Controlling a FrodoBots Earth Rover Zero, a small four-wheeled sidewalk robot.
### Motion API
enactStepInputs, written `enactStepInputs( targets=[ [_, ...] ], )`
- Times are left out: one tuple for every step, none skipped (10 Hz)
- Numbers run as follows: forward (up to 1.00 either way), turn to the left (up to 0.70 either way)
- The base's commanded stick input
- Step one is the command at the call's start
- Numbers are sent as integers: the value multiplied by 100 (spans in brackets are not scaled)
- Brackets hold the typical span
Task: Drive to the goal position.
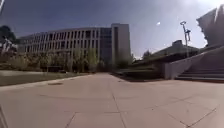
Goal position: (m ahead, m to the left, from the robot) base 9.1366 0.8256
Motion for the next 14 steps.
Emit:
enactStepInputs(
  targets=[
    [100,-9],
    [100,-9],
    [100,-9],
    [100,-9],
    [100,-9],
    [100,-9],
    [100,-9],
    [100,-9],
    [100,-9],
    [100,-9],
    [100,-9],
    [100,-9],
    [100,-9],
    [100,-9]
  ],
)
